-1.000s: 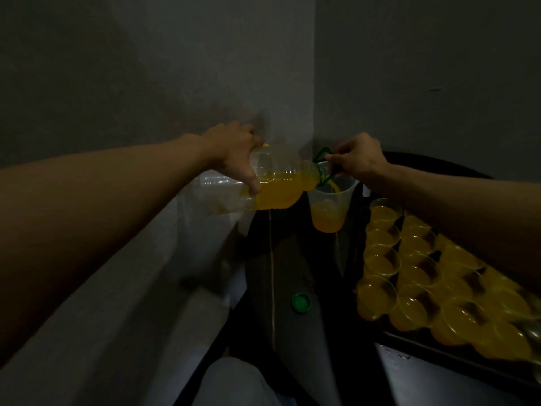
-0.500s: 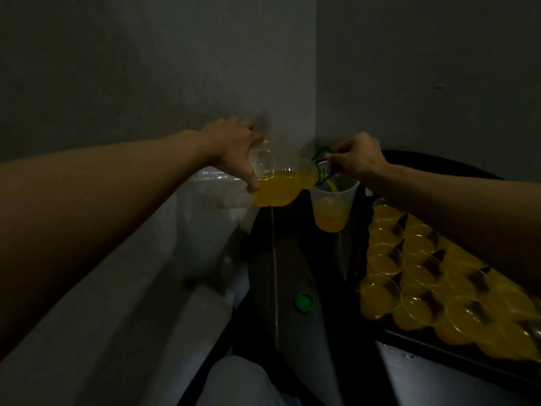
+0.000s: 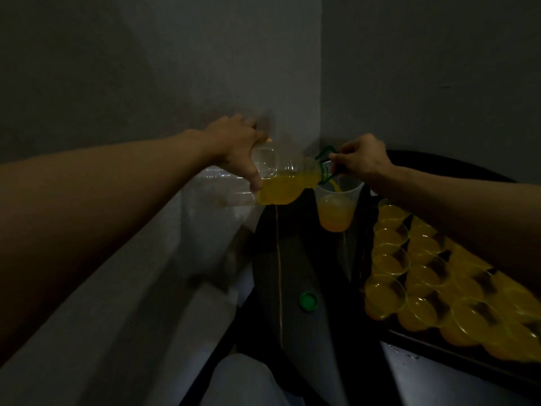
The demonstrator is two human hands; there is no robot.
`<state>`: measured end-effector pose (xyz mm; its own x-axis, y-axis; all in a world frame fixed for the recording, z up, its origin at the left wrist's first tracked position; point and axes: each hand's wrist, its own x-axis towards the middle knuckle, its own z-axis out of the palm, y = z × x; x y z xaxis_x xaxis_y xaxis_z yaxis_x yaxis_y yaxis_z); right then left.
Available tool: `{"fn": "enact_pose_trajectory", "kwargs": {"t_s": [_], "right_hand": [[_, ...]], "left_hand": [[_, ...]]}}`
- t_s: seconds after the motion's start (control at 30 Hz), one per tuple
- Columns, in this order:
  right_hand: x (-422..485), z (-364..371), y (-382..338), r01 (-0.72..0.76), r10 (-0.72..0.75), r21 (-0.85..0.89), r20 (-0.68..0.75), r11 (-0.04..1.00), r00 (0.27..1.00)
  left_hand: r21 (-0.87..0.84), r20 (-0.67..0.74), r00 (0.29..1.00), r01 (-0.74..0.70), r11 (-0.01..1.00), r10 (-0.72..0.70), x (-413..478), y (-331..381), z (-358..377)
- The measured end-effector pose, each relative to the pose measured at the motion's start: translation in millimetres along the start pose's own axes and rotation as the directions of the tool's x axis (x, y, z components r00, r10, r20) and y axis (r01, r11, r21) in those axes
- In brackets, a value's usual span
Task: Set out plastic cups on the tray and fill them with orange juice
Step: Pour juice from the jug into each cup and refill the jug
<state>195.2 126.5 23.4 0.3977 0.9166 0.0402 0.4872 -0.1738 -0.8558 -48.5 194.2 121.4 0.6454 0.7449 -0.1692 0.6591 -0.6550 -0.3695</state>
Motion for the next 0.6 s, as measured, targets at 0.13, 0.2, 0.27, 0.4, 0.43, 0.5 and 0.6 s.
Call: {"fn": "enact_pose_trajectory", "kwargs": {"t_s": [0.13,0.2,0.27,0.4,0.43,0.5,0.6], "right_hand": [[-0.9,-1.3,-1.6,-0.009,0.009,0.011,0.001,1.0,1.0],[-1.7,-2.5,-2.8,-0.017,0.017,0.019,0.011,1.0,1.0],[-2.3,-2.6,-3.1,-0.016,0.016,0.033,0.004,0.999,1.0],[-3.3,-4.7,-5.5,-0.019,0.022,0.073,-0.036,0.997,0.999],[-3.5,-5.1,-6.9,-0.024,0.027,0.086,-0.043,0.996,0.999],[-3.5,-6.0,-9.9,-0.025,0.03,0.09,-0.061,0.996,0.998],[-3.6,-6.7,-12.2,-0.031,0.037,0.08,-0.07,0.996,0.997]], "left_hand": [[-0.015,-0.009,1.0,0.003,1.0,-0.003,-0.5,-1.1,1.9],[-0.022,-0.019,1.0,0.003,1.0,-0.003,-0.1,-1.5,2.6],[-0.028,-0.032,0.999,0.004,1.0,-0.005,-0.6,-1.7,4.3],[-0.071,-0.042,0.999,0.024,0.997,-0.027,-2.5,-2.9,14.8],[-0.088,-0.041,0.999,0.031,0.996,-0.035,-3.1,-2.7,17.6],[-0.123,-0.04,0.998,0.038,0.992,-0.043,-3.7,-2.0,21.7],[-0.138,-0.05,0.998,0.034,0.99,-0.042,-4.5,-0.1,22.7]]}}
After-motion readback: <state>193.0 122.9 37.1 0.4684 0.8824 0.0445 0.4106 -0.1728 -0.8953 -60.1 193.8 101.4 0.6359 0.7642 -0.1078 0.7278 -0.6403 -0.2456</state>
